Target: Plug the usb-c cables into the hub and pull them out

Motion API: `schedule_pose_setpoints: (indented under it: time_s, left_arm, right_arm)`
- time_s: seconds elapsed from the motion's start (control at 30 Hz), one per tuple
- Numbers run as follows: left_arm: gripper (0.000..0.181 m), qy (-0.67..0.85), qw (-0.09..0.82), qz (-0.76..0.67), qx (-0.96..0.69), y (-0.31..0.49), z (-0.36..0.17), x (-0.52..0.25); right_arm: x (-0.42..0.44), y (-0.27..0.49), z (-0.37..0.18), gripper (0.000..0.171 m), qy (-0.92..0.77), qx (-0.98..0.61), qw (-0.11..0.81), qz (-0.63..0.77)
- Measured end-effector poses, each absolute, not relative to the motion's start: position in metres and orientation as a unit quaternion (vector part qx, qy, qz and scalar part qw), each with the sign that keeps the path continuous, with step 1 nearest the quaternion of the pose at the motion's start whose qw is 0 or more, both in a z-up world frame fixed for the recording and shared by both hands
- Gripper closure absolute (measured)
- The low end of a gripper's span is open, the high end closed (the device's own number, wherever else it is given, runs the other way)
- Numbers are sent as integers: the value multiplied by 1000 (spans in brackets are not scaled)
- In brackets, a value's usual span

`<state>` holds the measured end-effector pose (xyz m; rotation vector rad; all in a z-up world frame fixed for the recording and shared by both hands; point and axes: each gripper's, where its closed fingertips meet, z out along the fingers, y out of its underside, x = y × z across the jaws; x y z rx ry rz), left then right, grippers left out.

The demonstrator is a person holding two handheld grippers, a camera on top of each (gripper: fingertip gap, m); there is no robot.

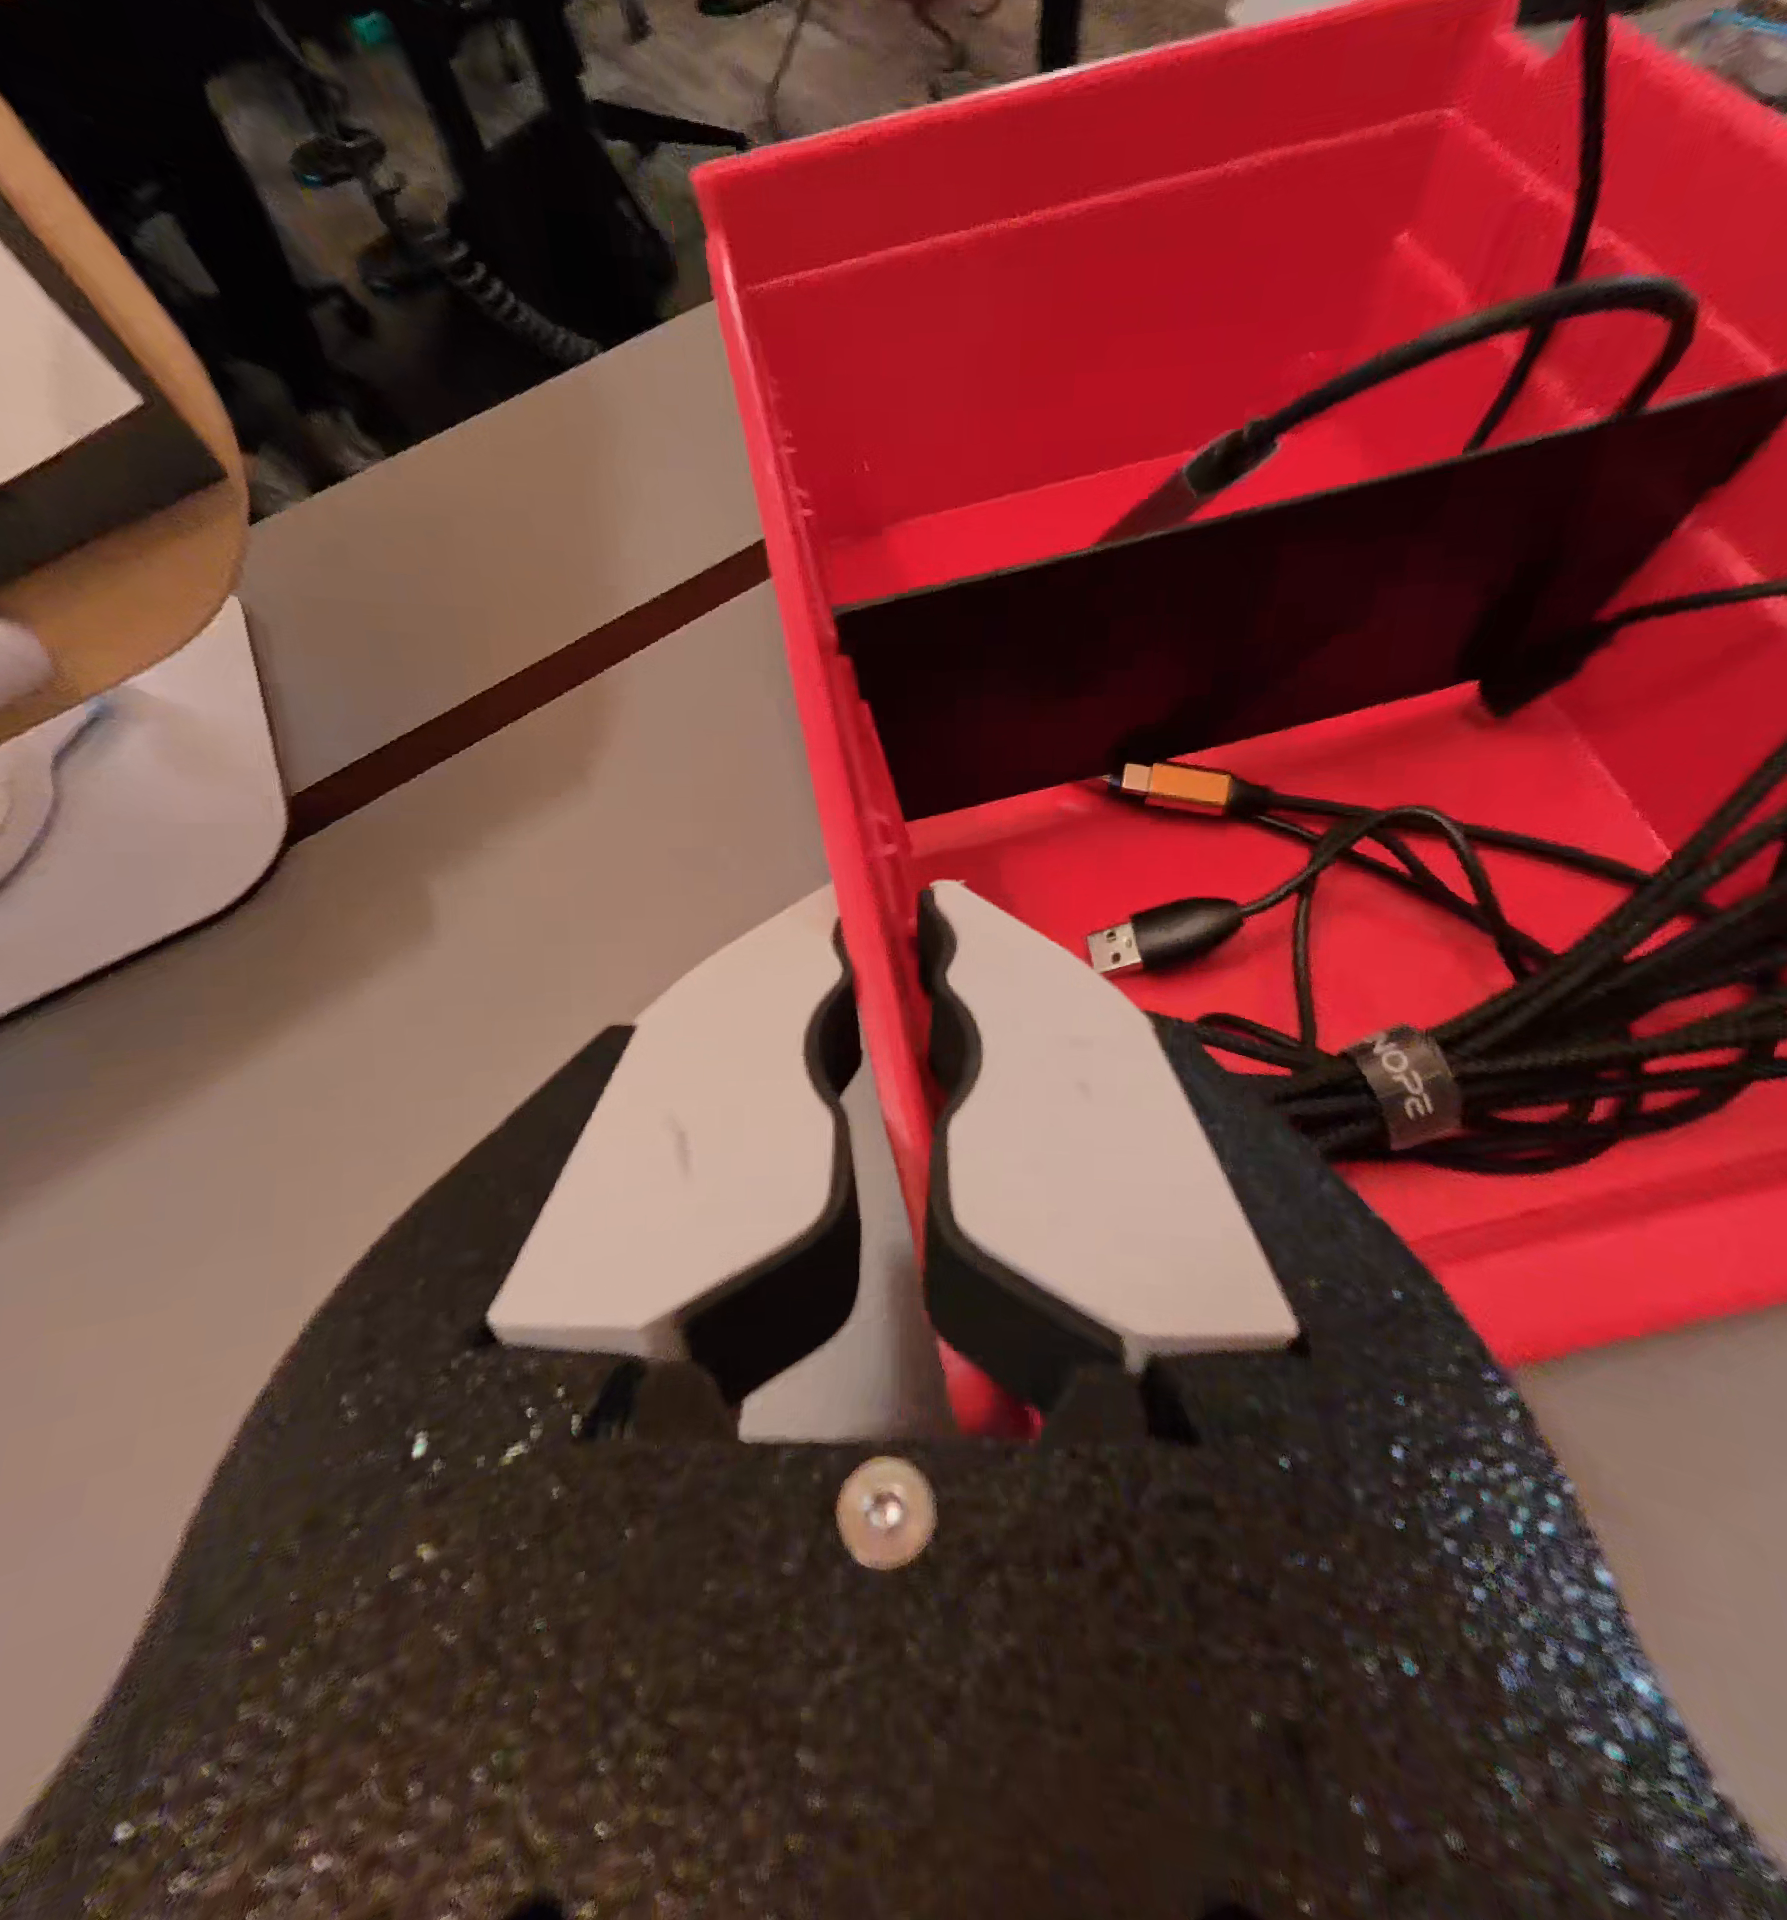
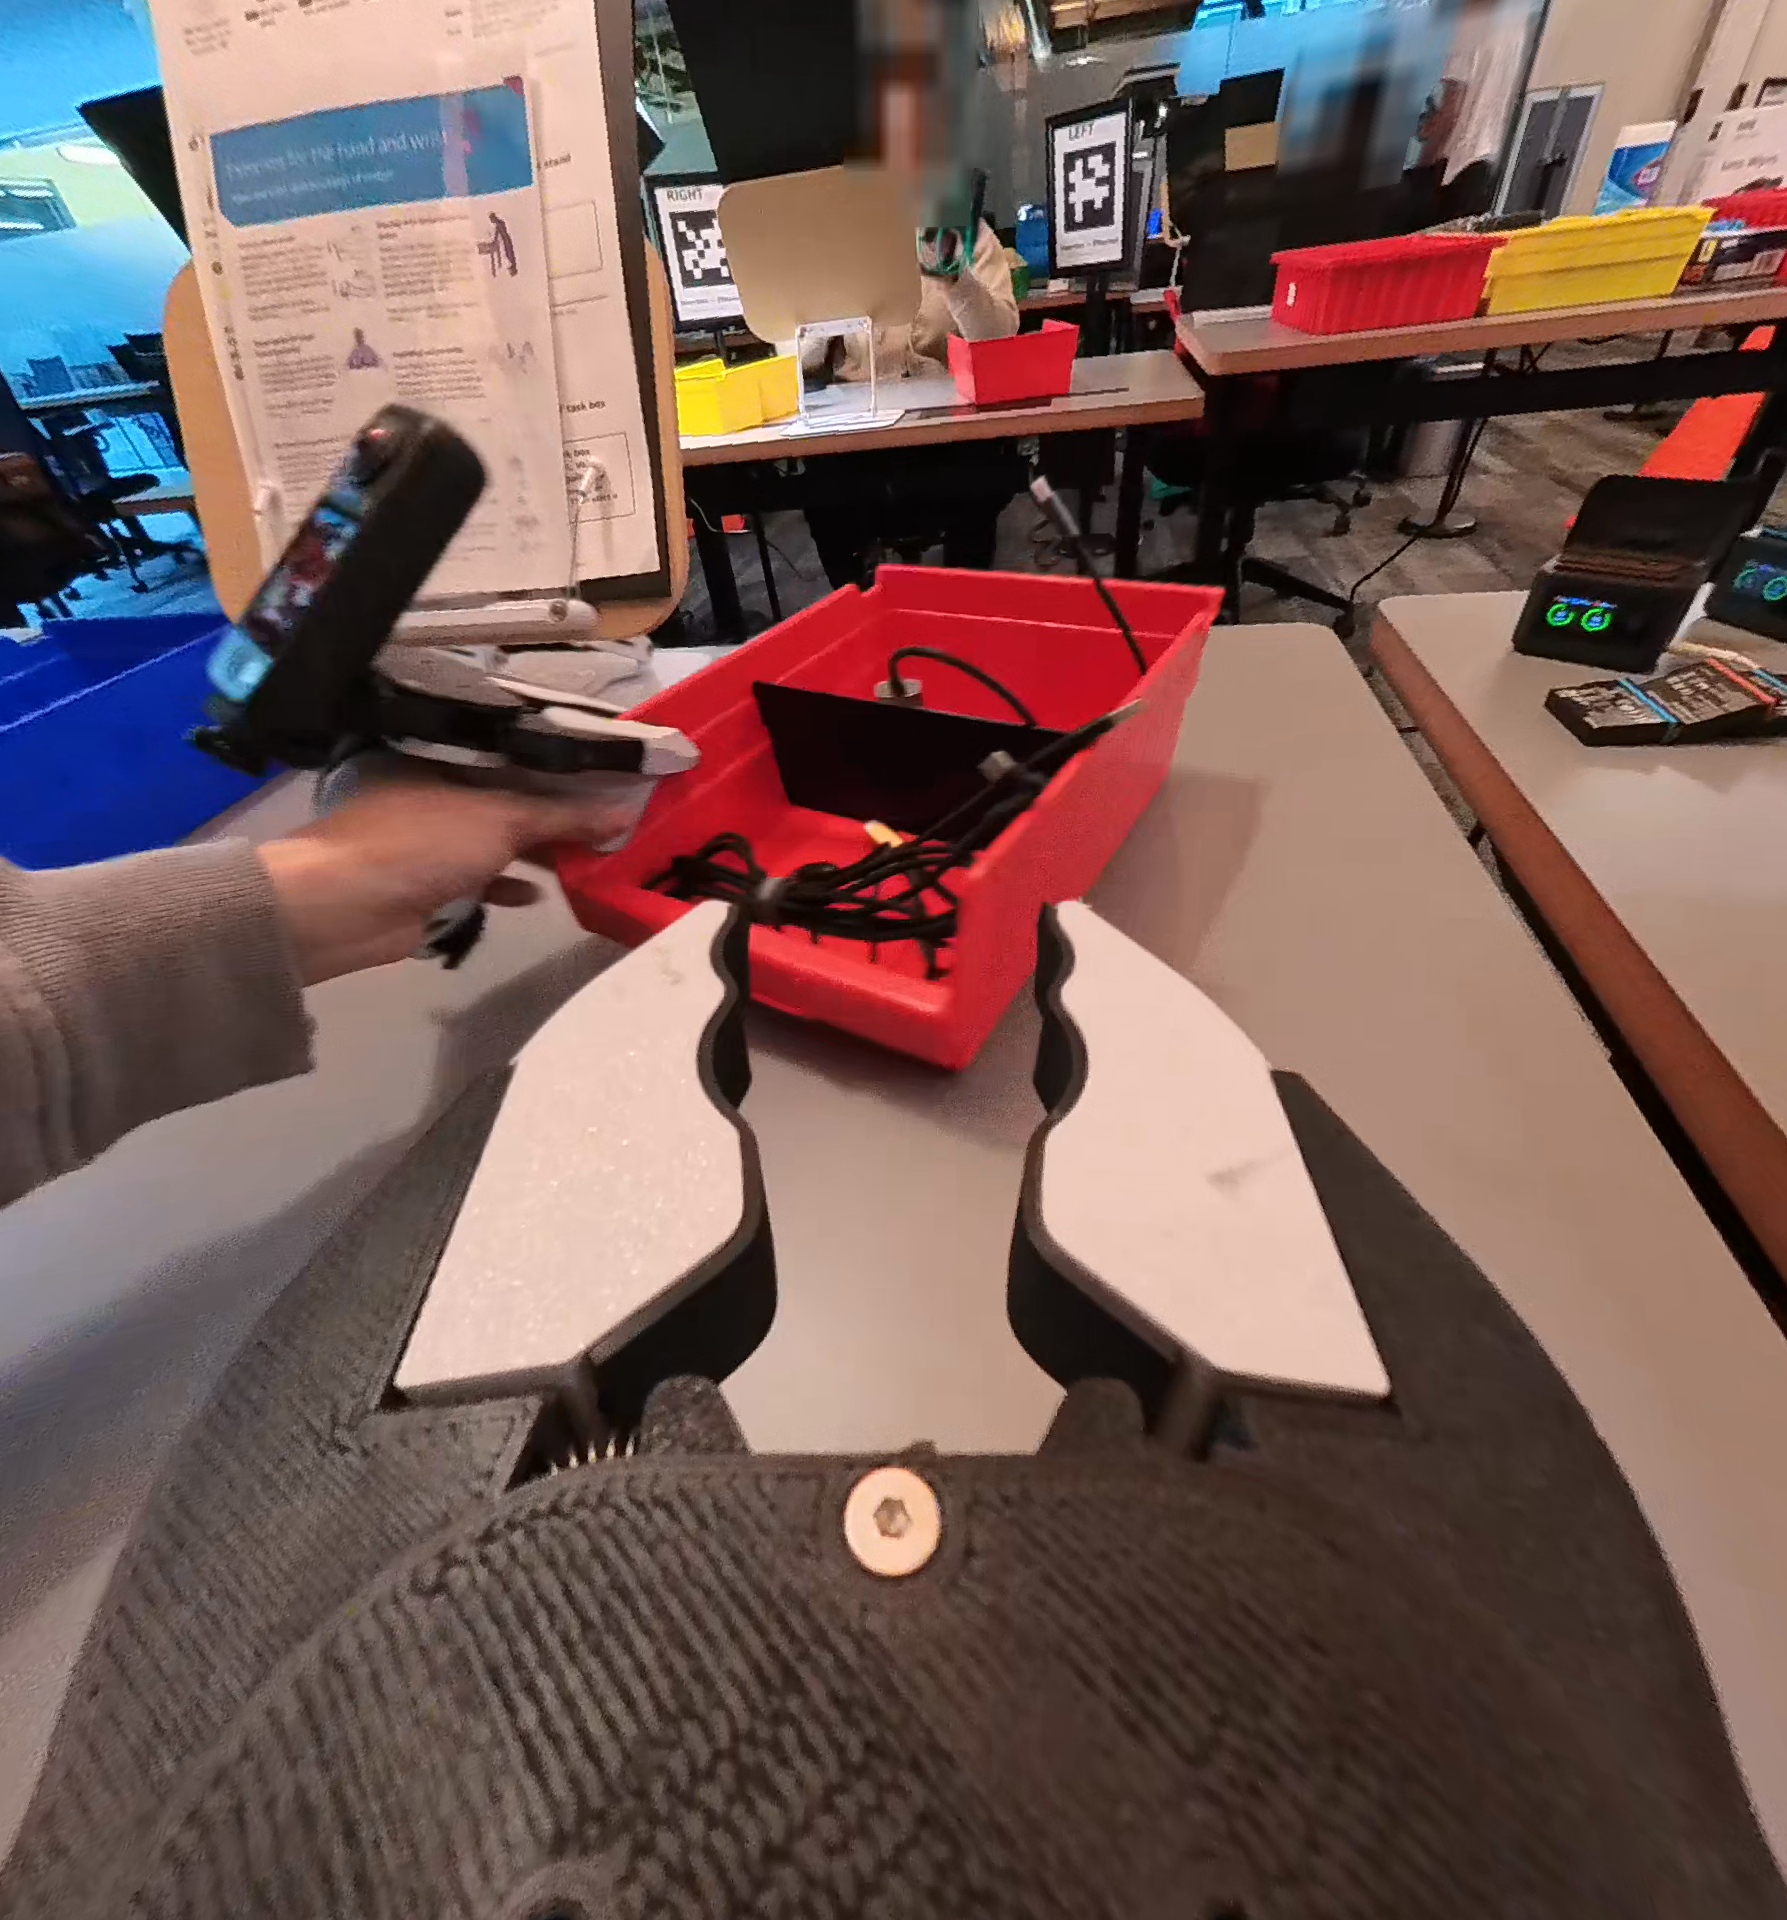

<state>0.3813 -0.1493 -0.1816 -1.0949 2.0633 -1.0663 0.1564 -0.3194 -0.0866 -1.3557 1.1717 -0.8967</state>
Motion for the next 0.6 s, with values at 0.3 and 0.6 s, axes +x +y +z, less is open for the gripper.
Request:
schedule_pose_setpoints:
  time_s: [0.3,0.6]
  left_arm:
    - [175,820,217,-426,-316,-5,-182,255]
    - [176,849,169,-411,-286,205,-181,86]
  right_arm:
    - [155,-313,-75,121,480,-573,530,-401]
    - [180,-134,-97,110,405,-645,596,-257]
